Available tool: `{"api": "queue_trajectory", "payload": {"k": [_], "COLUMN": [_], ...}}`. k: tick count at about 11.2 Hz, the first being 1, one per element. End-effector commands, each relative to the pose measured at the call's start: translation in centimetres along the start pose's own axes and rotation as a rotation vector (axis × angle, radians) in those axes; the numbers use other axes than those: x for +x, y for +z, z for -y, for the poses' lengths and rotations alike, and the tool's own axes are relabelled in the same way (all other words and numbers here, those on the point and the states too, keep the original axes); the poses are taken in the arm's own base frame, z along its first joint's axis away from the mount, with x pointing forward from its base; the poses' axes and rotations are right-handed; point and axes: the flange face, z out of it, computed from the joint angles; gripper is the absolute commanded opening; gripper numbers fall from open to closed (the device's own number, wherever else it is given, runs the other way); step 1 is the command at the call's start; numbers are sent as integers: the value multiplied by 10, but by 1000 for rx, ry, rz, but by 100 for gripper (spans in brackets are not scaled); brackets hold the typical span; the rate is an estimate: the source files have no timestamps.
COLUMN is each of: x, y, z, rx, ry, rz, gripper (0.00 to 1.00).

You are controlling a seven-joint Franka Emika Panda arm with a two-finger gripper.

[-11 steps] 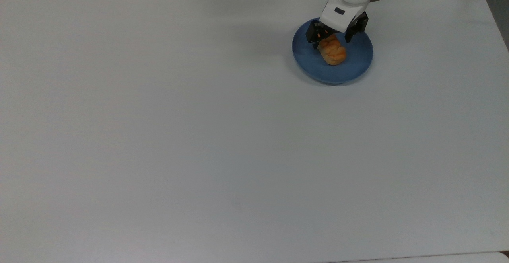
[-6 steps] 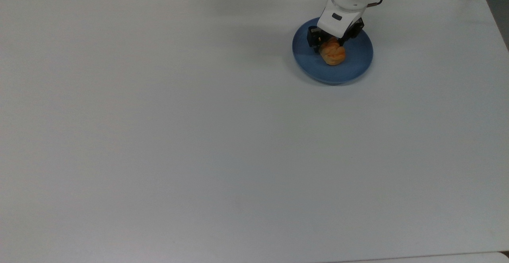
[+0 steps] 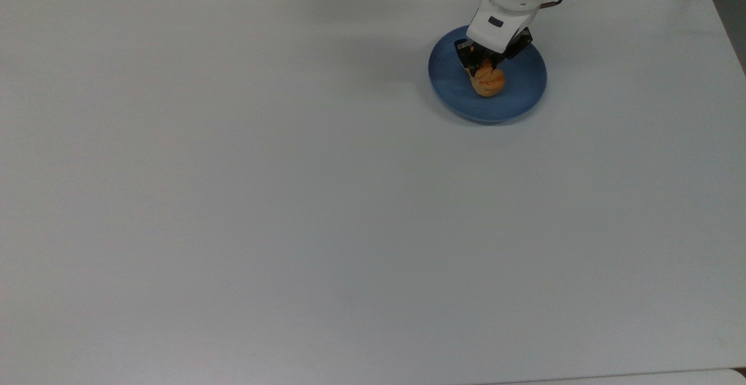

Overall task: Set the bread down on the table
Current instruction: 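Lower the gripper and close it around the orange bread roll, then lift the bread roll off the plate and carry it away from the plate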

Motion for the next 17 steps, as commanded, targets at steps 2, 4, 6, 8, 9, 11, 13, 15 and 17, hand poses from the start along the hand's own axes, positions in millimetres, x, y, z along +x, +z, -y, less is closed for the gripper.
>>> {"api": "queue_trajectory", "payload": {"k": [2,4,6,8,9,11,13,15,17], "x": [-9,-15,-15,-8,-3,2,12,24,38], "y": [-57,-98,-139,-162,-163,-173,-188,-194,-190], "z": [-5,-5,-10,-39,-64,-126,-193,-275,-343], "rx": [-50,-71,-79,-87,-91,-90,-84,-81,-75], "ry": [22,28,45,70,66,81,98,127,181], "rz": [3,9,12,42,55,48,25,0,-9], "gripper": [29,29,29,29,29,29,29,30,30]}}
